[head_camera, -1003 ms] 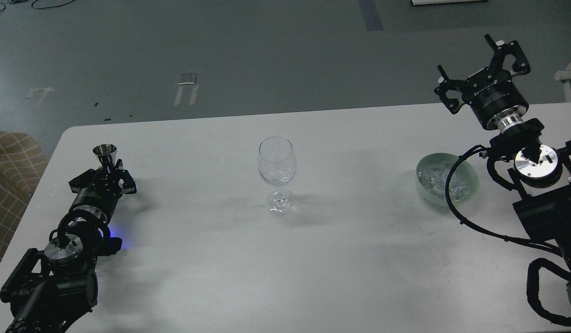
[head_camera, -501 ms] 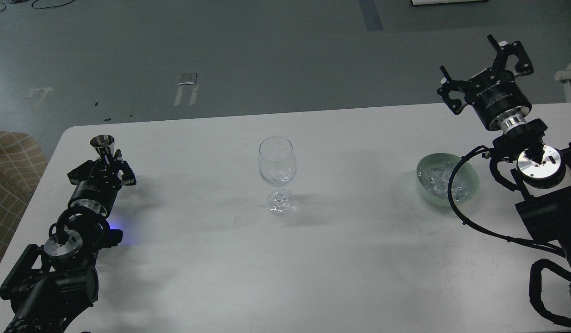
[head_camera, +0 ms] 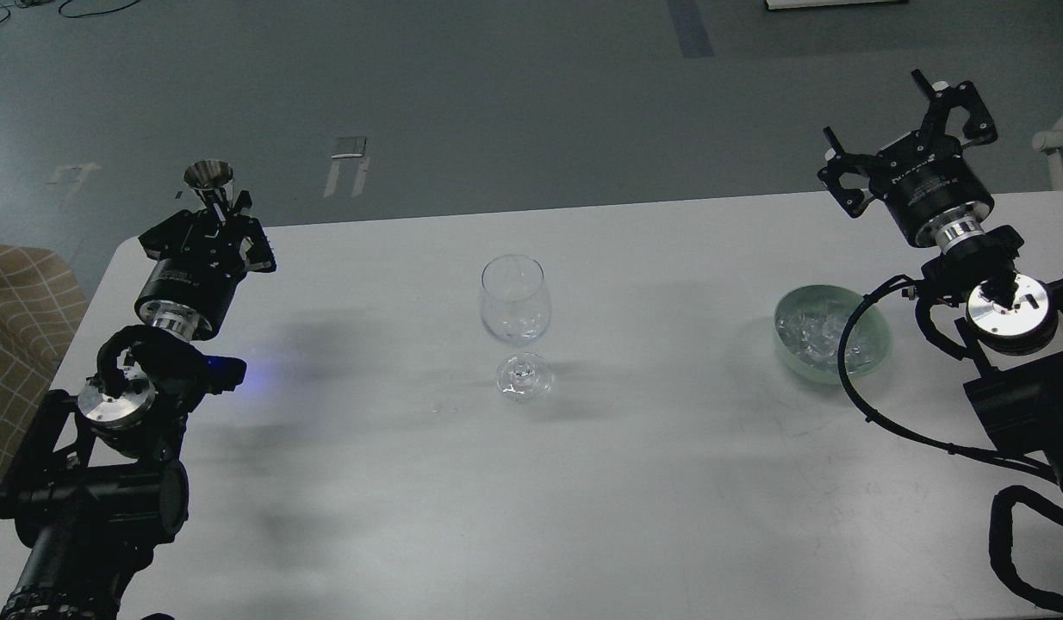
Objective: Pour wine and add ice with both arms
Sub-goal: 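Lift the jigger with the left gripper and carry it toward the wine glass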
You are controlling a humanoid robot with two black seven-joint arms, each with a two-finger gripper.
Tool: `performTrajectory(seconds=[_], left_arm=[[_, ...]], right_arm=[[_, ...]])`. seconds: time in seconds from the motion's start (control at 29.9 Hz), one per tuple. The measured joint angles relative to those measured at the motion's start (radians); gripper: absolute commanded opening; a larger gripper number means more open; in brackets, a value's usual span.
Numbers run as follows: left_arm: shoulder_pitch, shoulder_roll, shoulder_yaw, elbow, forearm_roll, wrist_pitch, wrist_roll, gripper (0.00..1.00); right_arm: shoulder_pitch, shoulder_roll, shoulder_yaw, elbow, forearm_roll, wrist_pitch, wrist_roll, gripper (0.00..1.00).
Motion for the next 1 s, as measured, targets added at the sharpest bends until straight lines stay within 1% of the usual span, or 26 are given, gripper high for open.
performTrajectory(seconds=[0.17,0.33,0.37,0.47,0.53,0.7,0.9,1.0], left_arm=[[-0.005,-0.001,0.028,-0.075,0.003,0.045,0.024,0.13],[-0.004,0.004,0.105,-0.166,0.006,0.076,0.029,0.12],[-0.002,0.002,0.112,-0.188,0.006,0.09,0.029,0.12],[0.002,-0.007,0.123,-0.245,0.008,0.136,0.029,0.05],[0.003,-0.011,0.138,-0.271,0.01,0.153,0.029,0.05],[0.003,-0.012,0.208,-0.309,0.012,0.159,0.03,0.05],[0.024,-0.012,0.297,-0.41,0.026,0.163,0.028,0.05],[0.026,-0.007,0.351,-0.442,0.059,0.163,0.029,0.05]], right_arm=[[-0.002,-0.001,0.0,0.001,0.0,0.0,0.0,1.0],[-0.004,-0.001,0.001,0.001,0.0,0.0,0.0,1.0],[-0.004,-0.001,0.001,0.001,0.0,0.0,0.0,1.0],[-0.009,-0.001,0.001,0.001,0.0,0.0,0.0,1.0],[-0.012,-0.001,0.0,0.0,0.0,0.0,0.0,1.0],[-0.014,-0.016,0.0,0.0,0.0,0.0,0.0,1.0],[-0.014,-0.02,0.0,0.0,0.0,0.0,0.0,1.0],[-0.015,-0.022,0.001,-0.001,0.0,0.0,0.0,1.0]])
